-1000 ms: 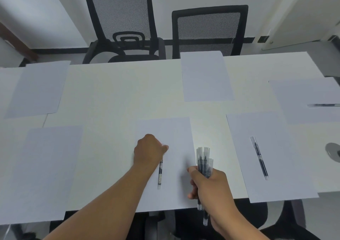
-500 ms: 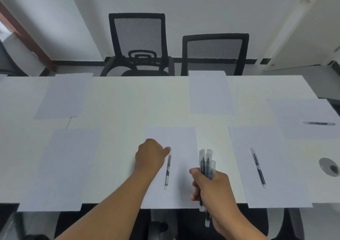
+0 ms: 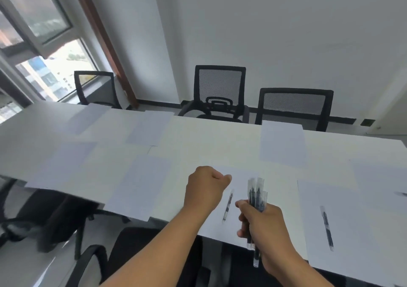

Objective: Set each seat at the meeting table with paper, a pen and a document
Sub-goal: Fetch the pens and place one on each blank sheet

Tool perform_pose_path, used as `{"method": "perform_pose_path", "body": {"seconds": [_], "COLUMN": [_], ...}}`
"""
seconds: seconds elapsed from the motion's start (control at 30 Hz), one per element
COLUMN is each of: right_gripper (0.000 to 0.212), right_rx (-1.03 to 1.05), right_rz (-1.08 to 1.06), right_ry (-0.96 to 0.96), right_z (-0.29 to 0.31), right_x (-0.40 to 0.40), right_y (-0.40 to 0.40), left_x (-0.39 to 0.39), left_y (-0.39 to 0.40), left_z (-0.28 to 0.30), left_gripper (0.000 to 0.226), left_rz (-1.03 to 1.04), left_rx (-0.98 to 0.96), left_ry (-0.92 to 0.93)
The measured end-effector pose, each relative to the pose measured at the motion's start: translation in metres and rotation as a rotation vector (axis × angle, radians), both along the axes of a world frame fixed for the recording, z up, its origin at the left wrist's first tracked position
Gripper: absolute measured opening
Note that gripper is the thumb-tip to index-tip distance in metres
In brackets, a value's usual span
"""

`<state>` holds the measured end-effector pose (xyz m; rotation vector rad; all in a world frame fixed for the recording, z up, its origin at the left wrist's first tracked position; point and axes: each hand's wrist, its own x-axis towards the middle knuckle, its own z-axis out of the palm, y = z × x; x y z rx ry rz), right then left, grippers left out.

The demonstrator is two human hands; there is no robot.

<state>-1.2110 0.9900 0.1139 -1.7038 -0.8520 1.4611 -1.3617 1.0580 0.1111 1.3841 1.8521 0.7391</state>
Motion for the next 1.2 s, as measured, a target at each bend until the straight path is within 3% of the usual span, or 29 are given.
{"method": "perform_pose_path", "body": {"seconds": [0.3,0.47,0.67,1.0,1.07,1.2], "right_gripper": [0.026,0.030,0.026,0.018,0.014,0.013], "right_rx": [0.105,0.130,0.150,0.184,0.190,0.193], "right_rz": [0.208,0.302,0.397,0.517,0.531,0.540], "right_ry": [0.146,0.160,0.219,0.232,0.230,0.256], "right_z": [0.048,0.068,0.078,0.079,0.077,0.076], "right_x": [-0.010,-0.030,-0.073,-0.199,-0.235,-0.306], "right_y": [-0.074,-0.103,-0.139,-0.192,-0.207,-0.238], "left_x": [-0.013,-0.033,-0.073,-0.185,-0.220,-0.291], "left_y": [-0.117,-0.165,-0.220,-0.301,-0.318,-0.345], "left_z": [0.077,0.103,0.114,0.126,0.129,0.131], "left_gripper": [0.031,0.038,0.030,0.031,0.022,0.019], "left_rz": [0.137,0.249,0.323,0.429,0.455,0.396], "left_rx": [0.122,0.144,0.152,0.183,0.201,0.226], "left_ry": [-0.008,0.014,0.058,0.092,0.071,0.069]}}
